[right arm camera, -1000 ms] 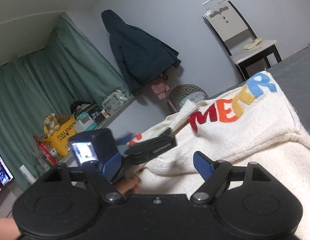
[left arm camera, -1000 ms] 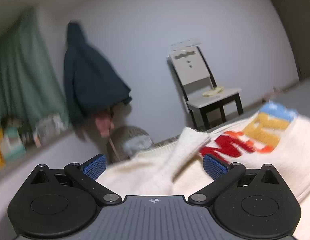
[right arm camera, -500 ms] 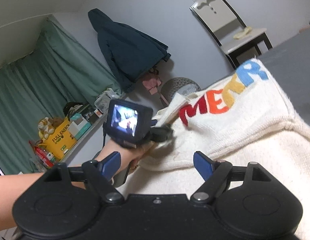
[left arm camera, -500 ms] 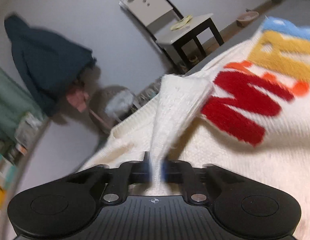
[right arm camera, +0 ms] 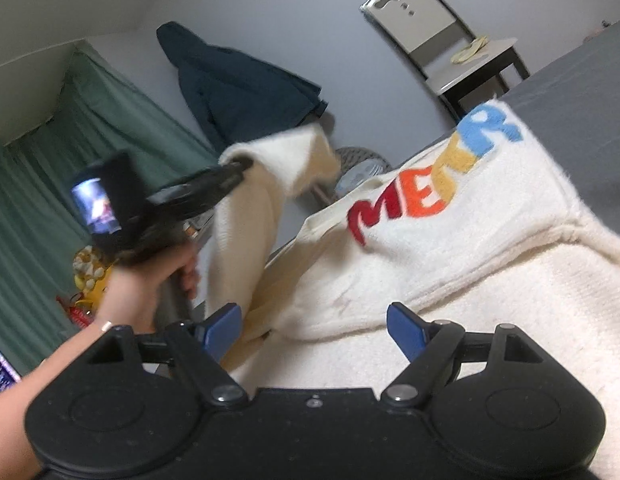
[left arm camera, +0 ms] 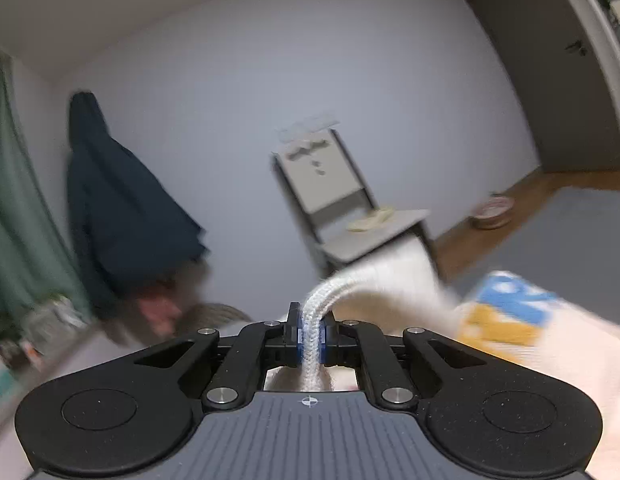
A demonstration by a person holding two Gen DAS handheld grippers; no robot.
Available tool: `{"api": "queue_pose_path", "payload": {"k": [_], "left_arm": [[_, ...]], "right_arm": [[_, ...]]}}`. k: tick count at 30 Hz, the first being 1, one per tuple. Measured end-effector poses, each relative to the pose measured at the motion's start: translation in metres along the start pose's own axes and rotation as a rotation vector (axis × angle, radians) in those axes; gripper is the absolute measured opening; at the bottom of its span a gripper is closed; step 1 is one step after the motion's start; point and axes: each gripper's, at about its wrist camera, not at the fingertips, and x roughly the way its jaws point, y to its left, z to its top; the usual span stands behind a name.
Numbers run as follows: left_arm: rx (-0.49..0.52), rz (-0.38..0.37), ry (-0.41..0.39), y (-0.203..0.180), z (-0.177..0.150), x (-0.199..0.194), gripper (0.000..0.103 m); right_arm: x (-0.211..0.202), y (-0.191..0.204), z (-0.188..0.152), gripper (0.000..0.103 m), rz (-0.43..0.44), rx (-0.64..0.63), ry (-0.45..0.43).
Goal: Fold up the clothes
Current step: 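Pinch the folded sleeve with the left gripper and lay it flat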
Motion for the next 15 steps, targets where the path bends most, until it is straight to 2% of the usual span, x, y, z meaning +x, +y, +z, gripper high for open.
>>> {"api": "queue_pose_path", "payload": {"k": [2, 5, 7, 10, 15], "left_arm": [[-0.027, -0.054, 0.091, -0.018, -0.023, 0.011, 0.007], [-0.085, -0.095, 0.209, -0.036, -0.054, 0.028, 0.007], [-0.141, -0.093, 0.235, -0.041, -0.064, 0.032, 0.007], [-0.202, -0.049, 0.2, -0.041, -0.058, 0.032, 0.007], [-0.232, 0.05, 0.027, -0.028, -0.029, 0.023, 0.007]], "right_arm": [[-0.002, -0.003, 0.003, 0.079, -0.024, 0.01, -0.025], [-0.001, -0.014, 0.007, 0.079, -0.048, 0.057, -0.027], [0.0, -0.021, 0.007, 0.079, -0.054, 0.096, -0.019], [0.002, -0.031, 0.008, 0.079, -0.064, 0.147, -0.011], [0.005, -0.034, 0.01, 0.079, -0.077, 0.158, -0.021]]}}
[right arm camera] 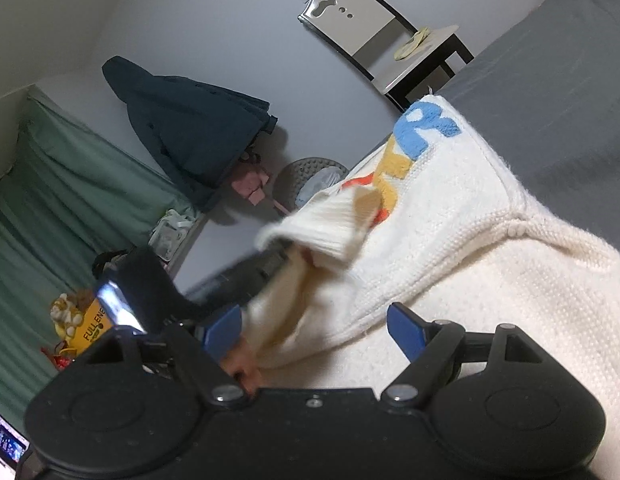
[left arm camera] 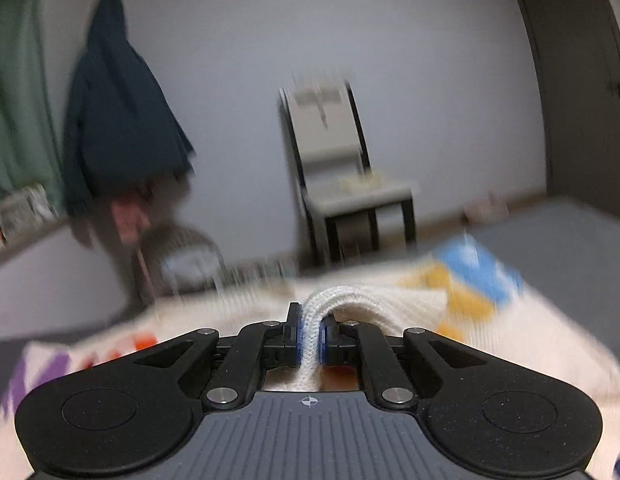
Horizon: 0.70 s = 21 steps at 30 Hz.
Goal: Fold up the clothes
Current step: 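Pinch the folded sleeve with the left gripper and lay it flat, then open the left gripper and withdraw it from the sleeve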
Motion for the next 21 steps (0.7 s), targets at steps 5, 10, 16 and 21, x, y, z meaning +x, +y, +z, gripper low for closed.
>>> {"api": "queue_pose_path", "payload": {"k": [5, 10, 16, 21], "left_arm": [[0.071, -0.112, 0.211, -0.014, -0.022, 0.022, 0.007], [0.128, -0.181, 0.276, -0.027, -0.045, 0.018, 0.031], [0.048, -0.204, 0.171, 0.008, -0.041, -0.032, 0.101], [0.13, -0.154, 0.159, 0.049, -0.047, -0.078, 0.101]], "right_arm": [[0.001, -0.004, 0.002, 0.079, -0.008, 0.016, -0.009], [0.002, -0.008, 0.003, 0.079, -0.018, 0.033, -0.01], [0.002, -0.013, 0.009, 0.079, -0.043, 0.032, -0.038], [0.017, -0.024, 0.021, 0.069, -0.002, 0.08, -0.024]]}}
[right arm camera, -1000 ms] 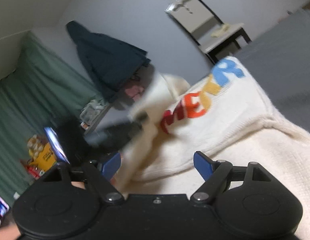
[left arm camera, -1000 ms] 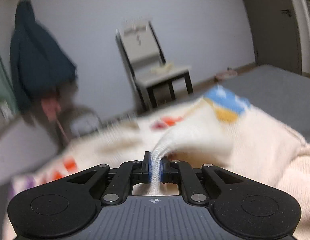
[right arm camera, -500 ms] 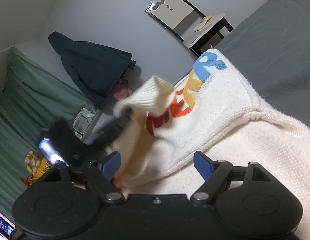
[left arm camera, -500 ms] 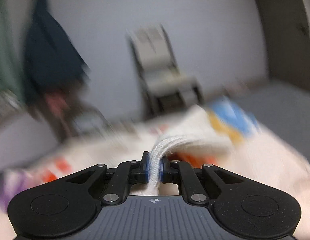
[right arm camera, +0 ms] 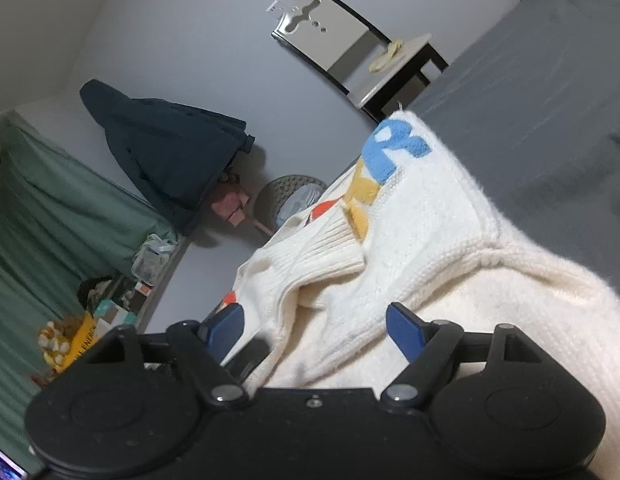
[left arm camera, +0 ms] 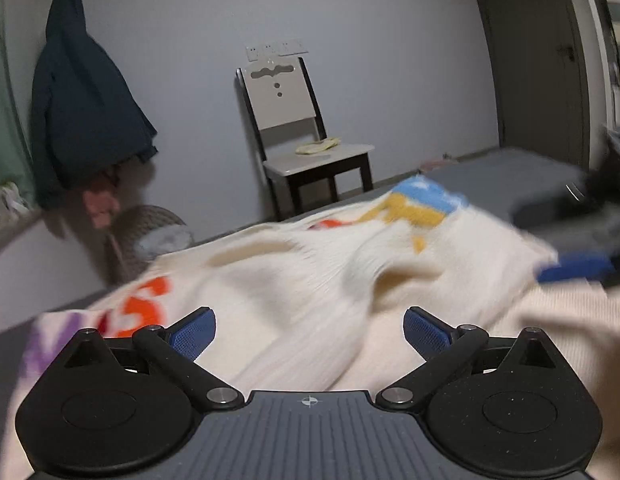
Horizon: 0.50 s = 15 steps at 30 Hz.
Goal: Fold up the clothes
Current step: 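Open the left gripper and withdraw it from the sleeve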
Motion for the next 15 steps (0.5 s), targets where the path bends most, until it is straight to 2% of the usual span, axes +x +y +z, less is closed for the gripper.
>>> {"api": "queue_pose_path", "payload": {"k": [3, 5, 12, 14, 15], "left_arm": [[-0.017, 0.003, 0.039, 0.027, -0.016, -0.012, 0.101], [-0.087, -0.002, 0.063, 0.044, -0.028, -0.015, 0.101], [-0.366, -0.048, 0.052, 0.086, -0.057, -0.022, 0.101], [-0.419, -0.054, 0.059, 0.095, -0.064, -0.022, 0.101], [-0.444, -0.061, 0.054, 0.1, -0.068, -0.022, 0.101]], "right_arm": [[0.022, -0.005, 0.009, 0.067, 0.113, 0.082, 0.065], [0.042, -0.007, 0.013, 0.067, 0.156, 0.151, 0.124], [0.101, -0.006, 0.031, 0.063, 0.056, 0.159, 0.105], [0.118, -0.012, 0.032, 0.055, 0.023, 0.203, 0.129], [0.126, -0.015, 0.033, 0.042, -0.003, 0.239, 0.137]]}}
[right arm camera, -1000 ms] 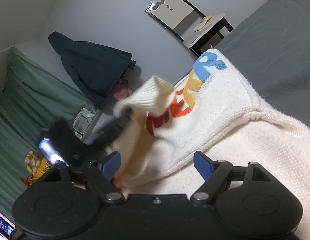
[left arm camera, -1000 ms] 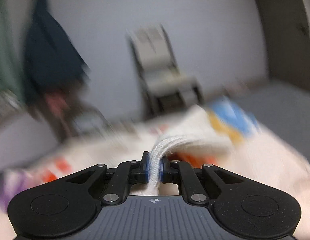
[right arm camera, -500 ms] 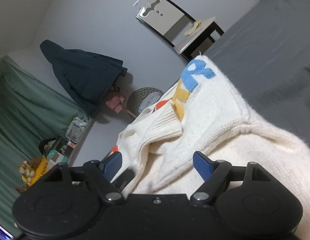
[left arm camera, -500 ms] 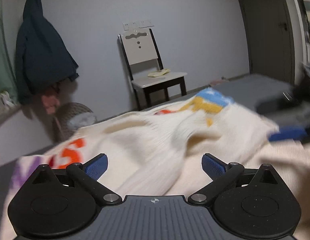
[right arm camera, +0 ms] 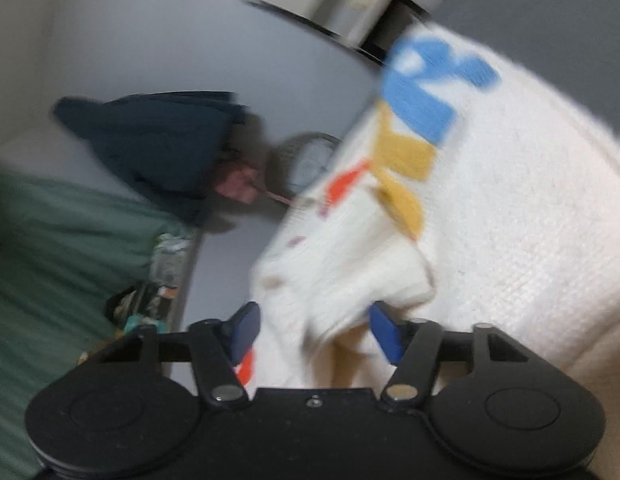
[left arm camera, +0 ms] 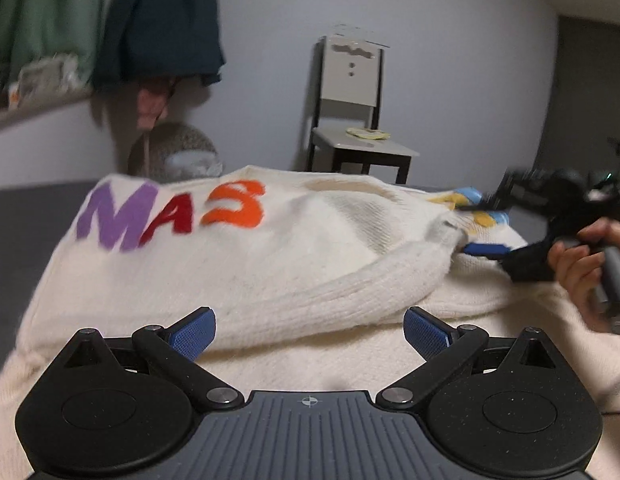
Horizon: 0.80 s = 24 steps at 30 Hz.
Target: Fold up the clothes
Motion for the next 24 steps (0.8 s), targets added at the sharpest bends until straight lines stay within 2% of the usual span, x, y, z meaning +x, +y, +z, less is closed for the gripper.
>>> {"api": "queue_pose_path", "payload": {"k": [1, 2, 3, 7, 9, 11, 12, 13, 14, 15, 16, 19, 22, 24], "left_arm": [[-0.025, -0.009, -0.004, 0.006, -0.002, 0.0, 0.101], [-0.043, -0.013, -0.009, 0.01, -0.003, -0.001, 0.101], [-0.05, -0.007, -0.012, 0.017, -0.005, -0.004, 0.101], [-0.034, 0.056, 0.004, 0.041, -0.007, -0.009, 0.101], [-0.053, 0.067, 0.019, 0.057, -0.003, -0.008, 0.101], [-0.089, 0.054, 0.013, 0.074, 0.006, -0.009, 0.101], [-0.101, 0.05, 0.008, 0.082, 0.013, -0.008, 0.101], [-0.109, 0.047, 0.002, 0.091, 0.021, -0.007, 0.101], [-0.116, 0.045, -0.003, 0.1, 0.029, -0.005, 0.101], [-0.114, 0.048, -0.006, 0.108, 0.04, -0.002, 0.101], [-0.103, 0.059, -0.001, 0.115, 0.051, 0.005, 0.101], [-0.067, 0.102, 0.025, 0.134, 0.084, 0.026, 0.103], [0.013, 0.183, 0.097, 0.141, 0.113, 0.062, 0.103], [0.057, 0.24, 0.148, 0.147, 0.125, 0.086, 0.103]], "right_arm": [[0.005, -0.002, 0.002, 0.024, -0.023, 0.024, -0.006], [0.008, -0.003, 0.003, 0.014, -0.044, 0.036, -0.022], [0.009, -0.001, 0.004, 0.009, -0.066, 0.024, -0.043], [-0.013, 0.039, -0.009, 0.007, -0.114, -0.3, -0.172], [-0.011, 0.043, -0.018, 0.008, -0.204, -0.36, -0.151], [-0.001, 0.033, -0.017, 0.012, -0.265, -0.331, -0.067], [0.0, 0.027, -0.016, 0.031, -0.27, -0.311, -0.034], [-0.001, 0.021, -0.014, 0.042, -0.261, -0.292, -0.01], [-0.006, 0.021, -0.013, 0.045, -0.247, -0.3, 0.0], [-0.013, 0.024, -0.013, 0.054, -0.228, -0.327, 0.002], [-0.019, 0.03, -0.011, 0.062, -0.225, -0.379, -0.003], [-0.032, 0.058, 0.001, 0.076, -0.258, -0.595, -0.028], [-0.023, 0.089, 0.022, 0.083, -0.365, -0.828, -0.019], [-0.008, 0.1, 0.038, 0.087, -0.456, -0.96, 0.021]]}}
